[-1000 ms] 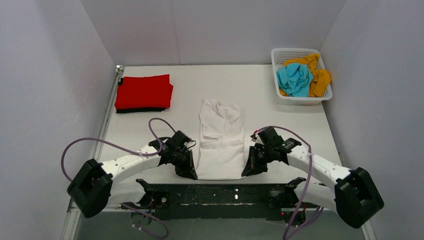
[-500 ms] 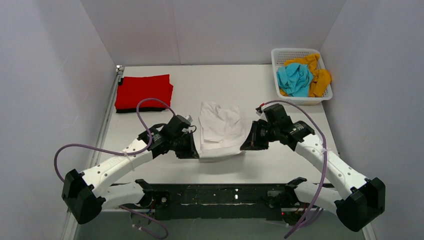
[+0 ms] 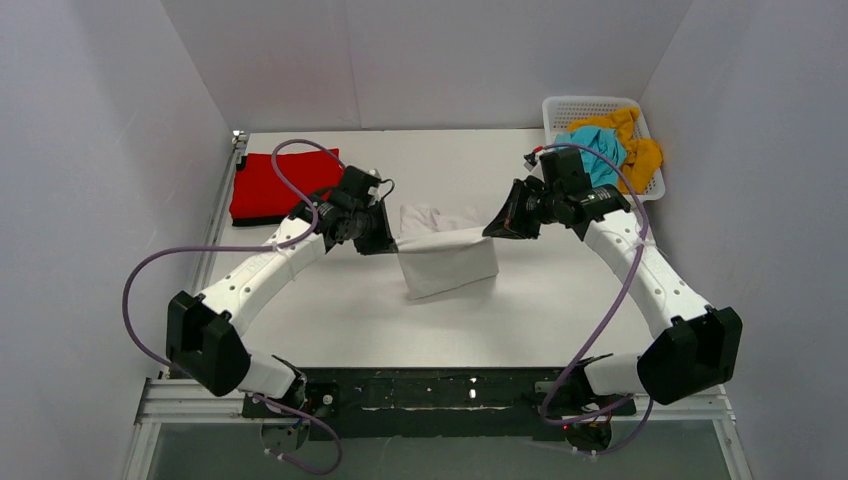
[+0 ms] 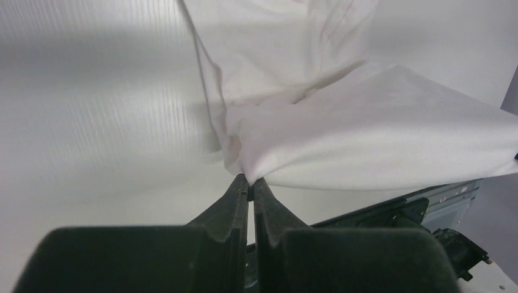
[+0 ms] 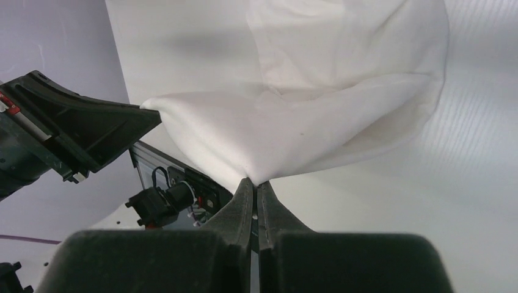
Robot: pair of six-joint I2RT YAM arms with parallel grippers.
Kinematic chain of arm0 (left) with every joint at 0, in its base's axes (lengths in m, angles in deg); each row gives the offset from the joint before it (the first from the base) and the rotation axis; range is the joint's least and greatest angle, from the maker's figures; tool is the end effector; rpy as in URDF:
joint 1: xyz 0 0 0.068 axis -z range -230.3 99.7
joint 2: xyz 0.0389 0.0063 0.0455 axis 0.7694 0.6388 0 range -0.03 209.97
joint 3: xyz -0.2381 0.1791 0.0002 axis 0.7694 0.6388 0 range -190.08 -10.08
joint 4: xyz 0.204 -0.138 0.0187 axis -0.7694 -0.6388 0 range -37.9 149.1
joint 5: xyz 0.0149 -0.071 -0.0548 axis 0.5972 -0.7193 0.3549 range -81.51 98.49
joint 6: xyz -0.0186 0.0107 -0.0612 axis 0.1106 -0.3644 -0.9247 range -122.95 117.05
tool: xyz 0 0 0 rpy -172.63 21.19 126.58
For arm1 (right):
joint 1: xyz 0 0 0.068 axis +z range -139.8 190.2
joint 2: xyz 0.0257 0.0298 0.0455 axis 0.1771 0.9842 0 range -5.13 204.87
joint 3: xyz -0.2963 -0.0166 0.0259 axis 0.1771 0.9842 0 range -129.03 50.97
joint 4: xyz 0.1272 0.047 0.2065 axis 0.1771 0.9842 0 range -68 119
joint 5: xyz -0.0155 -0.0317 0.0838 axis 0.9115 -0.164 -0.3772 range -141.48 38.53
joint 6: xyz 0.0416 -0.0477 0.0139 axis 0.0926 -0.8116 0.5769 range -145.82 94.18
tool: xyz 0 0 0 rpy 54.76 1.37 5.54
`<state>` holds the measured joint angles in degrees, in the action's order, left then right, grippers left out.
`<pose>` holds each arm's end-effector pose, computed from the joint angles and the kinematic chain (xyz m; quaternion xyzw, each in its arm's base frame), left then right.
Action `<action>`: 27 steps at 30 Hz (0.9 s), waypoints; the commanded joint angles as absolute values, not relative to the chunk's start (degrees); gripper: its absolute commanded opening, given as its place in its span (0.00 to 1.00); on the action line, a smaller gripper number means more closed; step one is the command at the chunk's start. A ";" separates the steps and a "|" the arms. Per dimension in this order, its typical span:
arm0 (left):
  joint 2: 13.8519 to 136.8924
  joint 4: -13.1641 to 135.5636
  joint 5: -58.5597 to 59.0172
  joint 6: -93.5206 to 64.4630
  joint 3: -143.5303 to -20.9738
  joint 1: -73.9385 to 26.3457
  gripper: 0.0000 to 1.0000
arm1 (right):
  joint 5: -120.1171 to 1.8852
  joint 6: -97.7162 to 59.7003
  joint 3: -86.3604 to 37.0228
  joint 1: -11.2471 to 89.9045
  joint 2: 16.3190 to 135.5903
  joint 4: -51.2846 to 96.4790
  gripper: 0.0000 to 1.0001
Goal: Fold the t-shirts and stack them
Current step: Fold the long partially folded tshirt into a neat square
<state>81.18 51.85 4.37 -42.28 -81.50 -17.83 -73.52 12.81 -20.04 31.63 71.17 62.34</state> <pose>0.2775 -0.1808 0.3835 -0.0268 0.8034 -0.3718 0.4643 0.2445 0.1162 0.3473 0.0646 0.9094 0.3388 0.2323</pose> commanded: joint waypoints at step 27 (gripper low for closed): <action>124.55 42.76 9.90 -33.25 -118.73 -29.20 0.00 | -75.59 9.44 -54.60 23.22 117.25 56.22 0.01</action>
